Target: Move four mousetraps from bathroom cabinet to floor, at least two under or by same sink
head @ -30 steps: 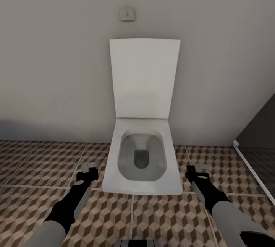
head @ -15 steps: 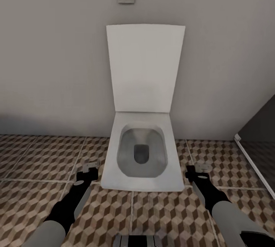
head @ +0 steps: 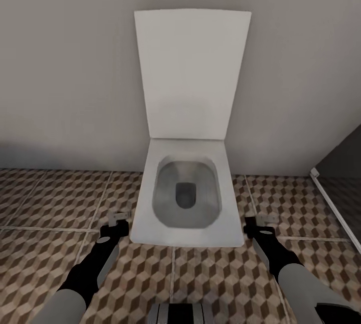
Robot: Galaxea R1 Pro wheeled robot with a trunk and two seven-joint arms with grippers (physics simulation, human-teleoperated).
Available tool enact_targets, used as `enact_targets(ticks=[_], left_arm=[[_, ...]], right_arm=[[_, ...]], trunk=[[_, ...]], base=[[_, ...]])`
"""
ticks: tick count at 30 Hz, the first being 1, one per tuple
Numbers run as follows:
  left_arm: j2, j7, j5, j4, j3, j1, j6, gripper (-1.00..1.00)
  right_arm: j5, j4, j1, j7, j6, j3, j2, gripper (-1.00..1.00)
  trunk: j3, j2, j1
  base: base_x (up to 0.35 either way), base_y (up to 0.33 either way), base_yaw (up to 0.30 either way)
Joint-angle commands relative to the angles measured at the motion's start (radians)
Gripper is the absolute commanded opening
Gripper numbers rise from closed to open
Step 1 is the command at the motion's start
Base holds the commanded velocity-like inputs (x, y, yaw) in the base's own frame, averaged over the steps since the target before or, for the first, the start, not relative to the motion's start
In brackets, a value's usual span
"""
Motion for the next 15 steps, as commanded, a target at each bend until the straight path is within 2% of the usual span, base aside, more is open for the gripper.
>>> enact_targets(ticks=[1,7,12,15], left_arm=[[0.001,0.010,0.010,-0.002,-0.007,0.000,0.004,-1.00],[0.001,0.010,0.010,-0.002,-0.007,0.000,0.004,-1.00],[0.001,0.010,0.010,-0.002,-0.007,0.000,0.004,-1.00],[0.001,0.010,0.010,-0.002,-0.007,0.000,0.004,-1.00]], right_arm=[[0.000,-0.002,0.000,-0.001,0.005,-0.002,0.000,-1.00],[-0.001,-0.002,0.000,-0.001,0.005,-0.002,0.000,-1.00],[-0.001,-0.002,0.000,-0.001,0.005,-0.002,0.000,-1.00],[-0.001,-0.002,0.000,-0.001,0.005,-0.002,0.000,-1.00]], trunk=[[-0.005,-0.001,0.000],[-0.028,-0.002,0.003],[-0.028,-0.002,0.003],[-0.040,-0.003,0.004]], base=[[0.000,0.000,0.000],[0.000,0.000,0.000],[0.000,0.000,0.000],[0.000,0.000,0.000]])
